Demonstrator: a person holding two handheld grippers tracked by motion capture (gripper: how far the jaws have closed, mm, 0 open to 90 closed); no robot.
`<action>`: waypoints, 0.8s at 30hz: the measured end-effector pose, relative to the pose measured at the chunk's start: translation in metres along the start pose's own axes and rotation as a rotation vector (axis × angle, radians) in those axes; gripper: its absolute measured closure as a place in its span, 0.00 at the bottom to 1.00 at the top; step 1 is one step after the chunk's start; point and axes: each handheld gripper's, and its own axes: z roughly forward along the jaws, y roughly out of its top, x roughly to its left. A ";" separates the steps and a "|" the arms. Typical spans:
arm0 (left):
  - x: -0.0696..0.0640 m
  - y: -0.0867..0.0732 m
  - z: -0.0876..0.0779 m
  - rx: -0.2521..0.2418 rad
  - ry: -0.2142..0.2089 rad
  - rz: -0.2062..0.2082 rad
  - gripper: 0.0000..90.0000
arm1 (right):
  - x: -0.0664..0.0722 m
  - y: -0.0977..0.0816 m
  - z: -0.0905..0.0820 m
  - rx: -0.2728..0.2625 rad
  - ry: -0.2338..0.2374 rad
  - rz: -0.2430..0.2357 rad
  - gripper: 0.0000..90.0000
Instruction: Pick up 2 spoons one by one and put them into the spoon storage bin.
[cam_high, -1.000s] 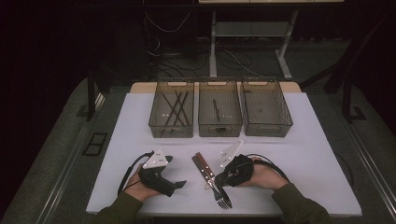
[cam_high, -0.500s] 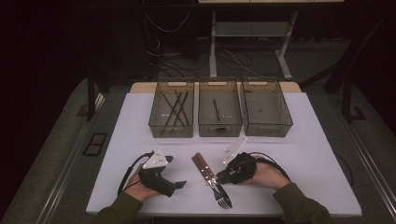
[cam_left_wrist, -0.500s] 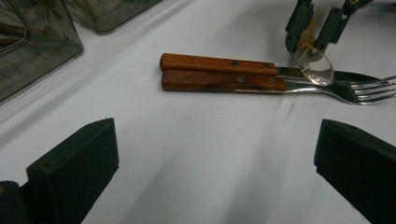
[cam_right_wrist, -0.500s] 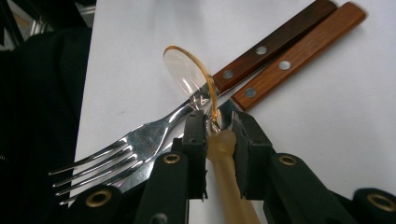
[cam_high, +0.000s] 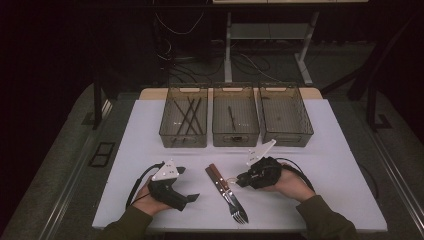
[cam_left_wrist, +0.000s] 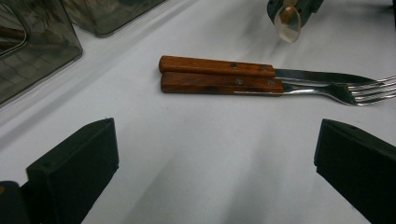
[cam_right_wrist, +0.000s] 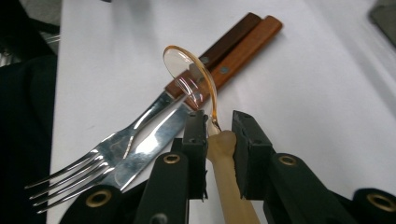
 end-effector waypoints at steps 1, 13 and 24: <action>0.000 0.000 0.000 0.002 0.000 0.003 0.00 | 0.000 0.000 -0.001 -0.003 -0.007 0.004 0.85; 0.000 0.000 0.000 0.003 0.000 0.005 0.00 | -0.007 -0.002 -0.011 -0.044 -0.119 0.119 0.85; 0.000 0.000 0.000 0.005 0.001 0.004 0.00 | -0.016 -0.003 -0.025 -0.108 -0.213 0.219 0.85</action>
